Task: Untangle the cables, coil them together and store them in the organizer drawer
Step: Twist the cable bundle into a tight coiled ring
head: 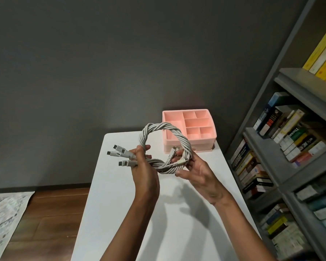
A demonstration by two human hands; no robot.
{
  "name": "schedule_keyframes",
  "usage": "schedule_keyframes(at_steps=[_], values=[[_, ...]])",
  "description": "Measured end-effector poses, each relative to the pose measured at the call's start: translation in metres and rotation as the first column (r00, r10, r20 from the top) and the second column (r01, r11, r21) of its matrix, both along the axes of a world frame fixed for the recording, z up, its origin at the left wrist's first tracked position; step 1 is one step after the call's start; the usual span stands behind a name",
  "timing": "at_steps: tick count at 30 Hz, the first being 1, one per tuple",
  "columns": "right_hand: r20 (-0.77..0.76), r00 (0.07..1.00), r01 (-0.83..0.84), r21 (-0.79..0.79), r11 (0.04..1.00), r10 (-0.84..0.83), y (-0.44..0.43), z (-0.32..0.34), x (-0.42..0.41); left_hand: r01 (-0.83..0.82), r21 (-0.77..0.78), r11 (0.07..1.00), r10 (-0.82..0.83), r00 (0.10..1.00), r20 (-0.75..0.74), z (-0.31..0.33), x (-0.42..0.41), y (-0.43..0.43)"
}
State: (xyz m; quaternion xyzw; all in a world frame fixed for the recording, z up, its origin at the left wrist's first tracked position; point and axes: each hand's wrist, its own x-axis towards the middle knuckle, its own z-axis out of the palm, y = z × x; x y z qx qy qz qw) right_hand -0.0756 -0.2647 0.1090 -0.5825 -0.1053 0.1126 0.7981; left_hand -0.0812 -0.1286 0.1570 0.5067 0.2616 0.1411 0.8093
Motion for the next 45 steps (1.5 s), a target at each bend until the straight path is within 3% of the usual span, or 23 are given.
schedule_keyframes(at_steps=[4,11,13,17,23,30,32,34,37,39,40,43,45], values=[[-0.042,0.970,0.241,0.030,0.970,-0.240,0.018,0.000,0.001,0.026,0.062,0.998,-0.029,0.998,0.056,0.000,-0.004,-0.003],[-0.112,0.837,0.541,0.018,0.841,-0.536,0.041,0.006,-0.003,0.082,0.204,0.976,-0.122,0.974,0.191,-0.002,-0.008,-0.004],[-0.196,0.835,0.529,0.029,0.848,-0.514,0.043,0.006,-0.002,0.094,0.124,0.988,-0.122,0.962,0.243,0.001,-0.006,-0.001],[-0.386,0.899,0.303,0.206,0.930,-0.207,0.043,0.012,-0.002,0.214,0.016,0.977,-0.206,0.914,0.351,0.005,-0.002,0.004],[-0.407,0.903,0.268,0.283,0.921,-0.137,0.045,0.022,-0.005,0.369,-0.039,0.929,-0.330,0.871,0.364,0.007,0.002,0.012],[-0.415,0.906,0.212,0.266,0.940,-0.086,0.050,0.025,0.000,0.376,-0.014,0.926,-0.341,0.856,0.388,0.001,0.005,0.023],[-0.372,0.918,0.247,0.265,0.932,-0.138,0.054,0.028,-0.002,0.317,0.065,0.946,-0.322,0.895,0.309,-0.001,0.005,0.022],[-0.306,0.906,0.359,0.191,0.914,-0.292,0.059,0.026,-0.002,0.238,0.273,0.932,-0.295,0.937,0.188,-0.008,0.004,0.016],[-0.294,0.835,0.512,0.108,0.852,-0.465,0.069,0.020,0.002,-0.001,0.568,0.823,-0.102,0.983,0.150,-0.018,-0.002,0.003],[-0.336,0.791,0.568,0.089,0.818,-0.512,0.074,0.018,0.004,-0.032,0.678,0.735,-0.092,0.985,0.146,-0.021,-0.005,-0.007],[-0.351,0.774,0.583,0.071,0.810,-0.526,0.076,0.016,0.004,-0.011,0.667,0.745,-0.121,0.981,0.152,-0.028,-0.004,-0.011],[-0.391,0.742,0.596,0.011,0.803,-0.546,0.080,0.014,0.005,0.076,0.428,0.901,-0.169,0.968,0.184,-0.034,-0.007,-0.018],[-0.448,0.728,0.602,0.057,0.796,-0.519,0.079,0.018,0.007,0.048,0.378,0.925,-0.133,0.970,0.202,-0.035,-0.011,-0.021]])
